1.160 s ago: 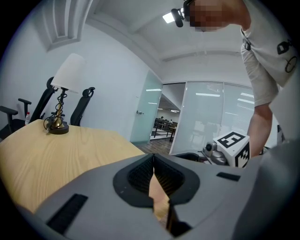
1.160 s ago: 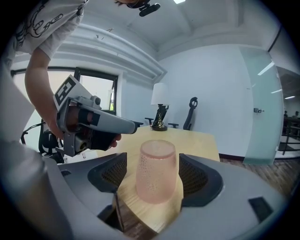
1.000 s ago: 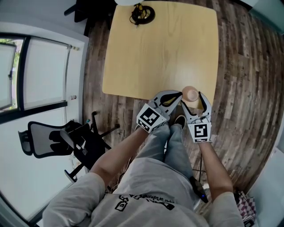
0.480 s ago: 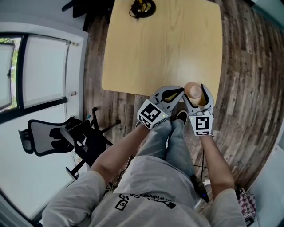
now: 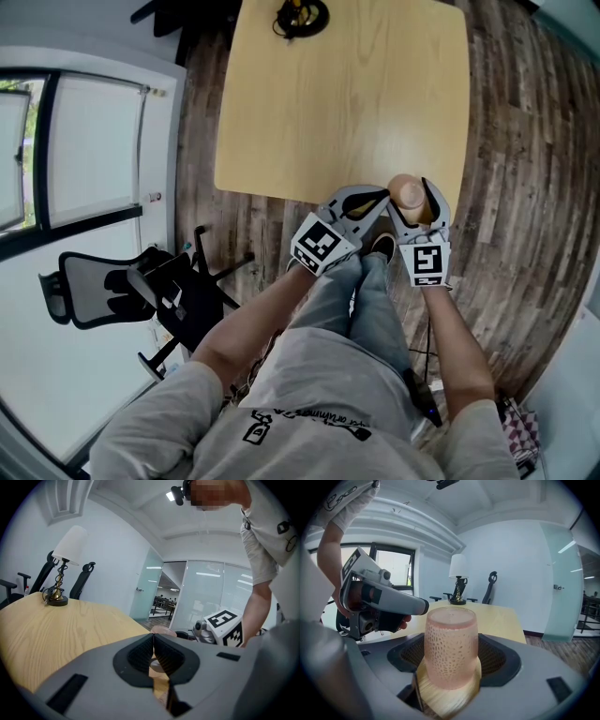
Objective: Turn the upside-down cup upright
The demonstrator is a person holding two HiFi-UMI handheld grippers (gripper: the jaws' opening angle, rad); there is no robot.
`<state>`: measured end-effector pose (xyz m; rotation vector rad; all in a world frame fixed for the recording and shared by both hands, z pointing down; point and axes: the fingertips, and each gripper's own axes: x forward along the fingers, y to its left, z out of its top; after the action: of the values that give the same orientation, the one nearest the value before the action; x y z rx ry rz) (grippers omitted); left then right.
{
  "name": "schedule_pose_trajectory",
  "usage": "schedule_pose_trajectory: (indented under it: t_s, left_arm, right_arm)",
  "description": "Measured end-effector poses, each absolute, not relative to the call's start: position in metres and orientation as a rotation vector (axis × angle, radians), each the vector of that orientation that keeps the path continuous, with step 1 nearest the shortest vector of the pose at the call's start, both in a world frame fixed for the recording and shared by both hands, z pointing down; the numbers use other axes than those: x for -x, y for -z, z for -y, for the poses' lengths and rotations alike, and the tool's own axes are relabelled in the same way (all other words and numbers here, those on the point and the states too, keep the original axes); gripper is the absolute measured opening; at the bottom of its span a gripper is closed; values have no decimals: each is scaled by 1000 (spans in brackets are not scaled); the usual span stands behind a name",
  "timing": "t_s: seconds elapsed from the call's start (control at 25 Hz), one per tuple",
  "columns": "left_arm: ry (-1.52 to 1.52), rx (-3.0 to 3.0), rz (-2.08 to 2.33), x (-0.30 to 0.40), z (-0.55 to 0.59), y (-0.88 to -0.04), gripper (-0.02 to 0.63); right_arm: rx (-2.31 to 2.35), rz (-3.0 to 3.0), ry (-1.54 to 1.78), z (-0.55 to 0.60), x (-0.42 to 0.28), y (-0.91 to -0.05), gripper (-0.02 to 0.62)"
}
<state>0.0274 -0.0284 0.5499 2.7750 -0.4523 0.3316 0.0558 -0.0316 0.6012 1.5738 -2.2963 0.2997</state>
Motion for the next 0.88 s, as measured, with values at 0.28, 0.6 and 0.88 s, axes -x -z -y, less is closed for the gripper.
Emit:
schedule_pose_trajectory:
  t_s: [0.28,0.6,0.88]
  left_arm:
    - [-325,-2777,464,-25,27,-548,11]
    - [-311,-2774,474,-26,24,-542,11]
    - [-303,-2777,467,-28,21,-534,11]
  right_arm:
    - [-1613,2310,-390,31,-60,-597,336]
    - [-1691,2332,-511,32,-68,-588,336]
    - [-1742,2360,-640,31,-74,-581,336]
